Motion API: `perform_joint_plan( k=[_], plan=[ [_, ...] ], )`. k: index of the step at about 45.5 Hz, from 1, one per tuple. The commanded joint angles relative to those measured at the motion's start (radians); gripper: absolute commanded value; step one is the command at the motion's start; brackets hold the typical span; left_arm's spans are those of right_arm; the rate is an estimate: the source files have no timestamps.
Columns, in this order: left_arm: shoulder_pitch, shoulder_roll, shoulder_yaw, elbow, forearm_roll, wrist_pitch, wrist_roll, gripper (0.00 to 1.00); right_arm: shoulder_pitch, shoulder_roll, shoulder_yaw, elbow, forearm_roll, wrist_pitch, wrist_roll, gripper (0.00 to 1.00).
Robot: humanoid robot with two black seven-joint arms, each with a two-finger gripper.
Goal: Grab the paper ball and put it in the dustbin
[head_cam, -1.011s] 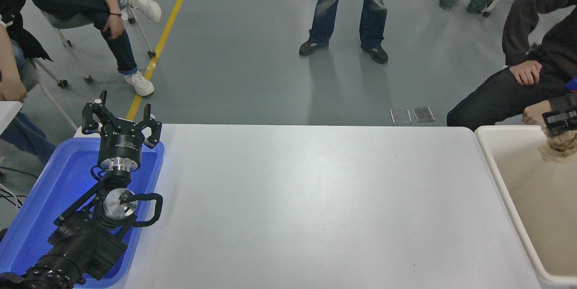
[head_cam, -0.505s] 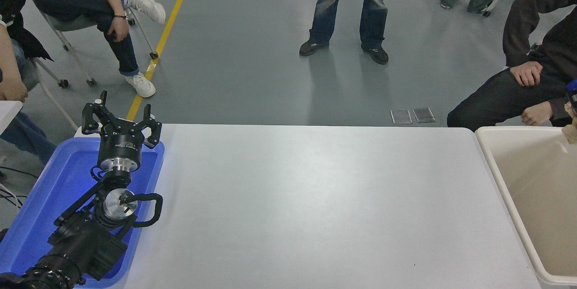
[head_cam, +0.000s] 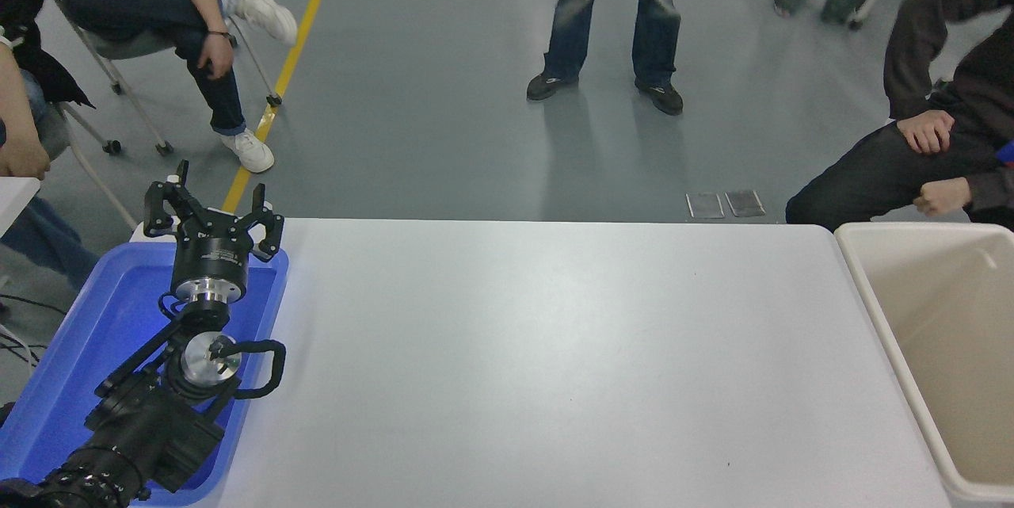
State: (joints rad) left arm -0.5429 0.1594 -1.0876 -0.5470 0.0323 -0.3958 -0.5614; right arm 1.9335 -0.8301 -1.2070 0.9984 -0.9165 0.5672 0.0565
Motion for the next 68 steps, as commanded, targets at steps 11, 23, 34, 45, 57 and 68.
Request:
perform_joint_plan(
  k=[11,23,34,45,57,68],
  plan=[
    [0.0,0.0,0.0,-0.001,0.0,0.0,-0.002,0.99,-0.884,0.071,0.4,-0.552,-0.027,-0.352,0.048,0.0],
    [-0.002,0.0,-0.002,0.001,0.0,0.0,-0.002,0.99,-1.147,0.239,0.584,-0.742,-0.008,-0.481,0.036,0.0],
    [-0.002,0.0,-0.002,0.001,0.0,0.0,-0.002,0.99,-1.183,0.309,0.691,-0.744,-0.005,-0.517,0.01,0.4],
    [-0.002,0.0,0.0,0.001,0.0,0.0,-0.002,0.99,-1.19,0.315,0.761,-0.735,-0.005,-0.515,-0.004,1.0],
    [-0.002,0.0,-0.002,0.001,0.0,0.0,-0.002,0.99,-1.196,0.31,0.833,-0.739,-0.004,-0.515,-0.004,1.0],
    [-0.002,0.0,-0.002,0.001,0.0,0.0,-0.002,0.99,-1.193,0.313,1.098,-0.703,0.033,-0.53,0.002,1.0]
  ],
)
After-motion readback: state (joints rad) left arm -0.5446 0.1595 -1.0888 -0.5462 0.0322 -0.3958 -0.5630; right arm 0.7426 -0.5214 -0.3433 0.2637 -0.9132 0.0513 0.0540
